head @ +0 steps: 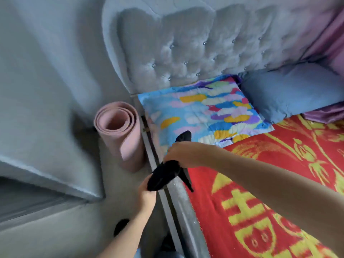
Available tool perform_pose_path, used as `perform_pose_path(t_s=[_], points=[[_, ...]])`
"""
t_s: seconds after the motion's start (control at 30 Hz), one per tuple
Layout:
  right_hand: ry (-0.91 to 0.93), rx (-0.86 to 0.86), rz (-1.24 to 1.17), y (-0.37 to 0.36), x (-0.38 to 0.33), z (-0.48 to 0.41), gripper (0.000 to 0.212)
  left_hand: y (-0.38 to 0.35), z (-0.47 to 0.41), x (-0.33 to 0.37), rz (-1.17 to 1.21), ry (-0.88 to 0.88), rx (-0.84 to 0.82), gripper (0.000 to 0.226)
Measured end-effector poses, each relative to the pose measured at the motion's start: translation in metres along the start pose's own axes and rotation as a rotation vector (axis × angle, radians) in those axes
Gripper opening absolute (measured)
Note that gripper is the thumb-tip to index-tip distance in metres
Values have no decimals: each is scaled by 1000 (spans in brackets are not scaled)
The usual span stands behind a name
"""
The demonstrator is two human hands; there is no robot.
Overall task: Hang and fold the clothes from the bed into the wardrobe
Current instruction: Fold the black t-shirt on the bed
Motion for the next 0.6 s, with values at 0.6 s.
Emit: perform_pose_path(t_s=[0.6], points=[[559,220,301,207,-457,-199,33,456,84,-52,105,-306,937,72]])
Point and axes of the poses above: each hand's wrist, its own z-axis away from the middle knuckle, its own y-axis out of the back of the hand, x = y × z, the point moved 6 cm from there along -z, towards the middle knuckle, and after that the axes turned 8 degrees about x, right-handed, at the moved point
